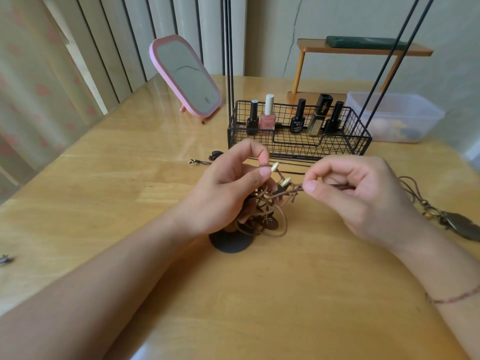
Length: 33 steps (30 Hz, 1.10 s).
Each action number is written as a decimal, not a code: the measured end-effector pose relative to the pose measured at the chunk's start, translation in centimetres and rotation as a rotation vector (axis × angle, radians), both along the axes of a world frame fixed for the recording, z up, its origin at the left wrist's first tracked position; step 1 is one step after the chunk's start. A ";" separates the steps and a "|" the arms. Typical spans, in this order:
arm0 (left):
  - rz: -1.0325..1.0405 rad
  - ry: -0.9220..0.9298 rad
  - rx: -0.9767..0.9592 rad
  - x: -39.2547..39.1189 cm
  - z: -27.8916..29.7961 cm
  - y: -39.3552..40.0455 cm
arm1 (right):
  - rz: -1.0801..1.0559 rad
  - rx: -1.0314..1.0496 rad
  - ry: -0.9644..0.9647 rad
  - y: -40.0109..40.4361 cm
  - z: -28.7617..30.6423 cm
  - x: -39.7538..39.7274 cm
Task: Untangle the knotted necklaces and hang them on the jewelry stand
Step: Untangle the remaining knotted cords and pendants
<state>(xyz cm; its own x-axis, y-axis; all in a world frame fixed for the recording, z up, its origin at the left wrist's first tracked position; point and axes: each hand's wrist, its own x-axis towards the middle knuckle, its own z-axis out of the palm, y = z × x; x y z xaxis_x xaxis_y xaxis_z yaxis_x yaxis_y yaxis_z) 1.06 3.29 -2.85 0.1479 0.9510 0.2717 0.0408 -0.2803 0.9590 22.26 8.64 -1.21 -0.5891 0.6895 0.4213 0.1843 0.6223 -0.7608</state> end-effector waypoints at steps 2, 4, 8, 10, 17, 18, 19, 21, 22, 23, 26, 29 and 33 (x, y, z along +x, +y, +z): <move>-0.010 0.020 -0.004 0.0 0.2 -0.2 | 0.024 -0.015 0.027 0.0 0.0 -0.1; -0.025 0.041 -0.003 0.0 0.4 -0.3 | 0.038 -0.019 0.036 0.1 0.0 -0.2; -0.049 0.080 -0.014 0.0 0.7 -0.4 | 0.045 -0.003 0.018 0.3 -0.1 -0.1; -0.104 0.059 -0.040 0.0 0.6 -0.6 | 0.051 0.010 -0.004 0.3 -0.2 -0.2; -0.072 0.074 0.008 0.5 0.4 -0.4 | 0.078 -0.004 -0.021 0.2 -0.6 -0.5; -0.067 0.103 0.025 0.5 0.4 -0.4 | 0.083 -0.005 -0.016 0.2 -0.6 -0.5; -0.065 0.136 0.043 0.5 0.3 -0.3 | 0.089 -0.007 -0.009 0.1 -0.6 -0.5; -0.070 0.194 0.075 0.4 0.2 -0.2 | 0.104 -0.024 0.014 0.1 -0.5 -0.6; -0.073 0.206 0.085 0.4 0.1 -0.2 | 0.111 -0.039 0.026 0.2 -0.5 -0.5; -0.077 0.202 0.089 0.4 0.1 -0.2 | 0.116 -0.058 0.040 0.2 -0.4 -0.5; -0.069 0.180 0.095 0.5 0.0 -0.2 | 0.124 -0.107 0.068 0.3 -0.4 -0.4; -0.016 0.184 0.113 0.3 0.1 -0.1 | 0.136 -0.129 0.082 0.3 -0.3 -0.4; 0.062 0.148 0.148 0.0 0.2 0.2 | 0.134 -0.135 0.035 0.4 -0.3 -0.4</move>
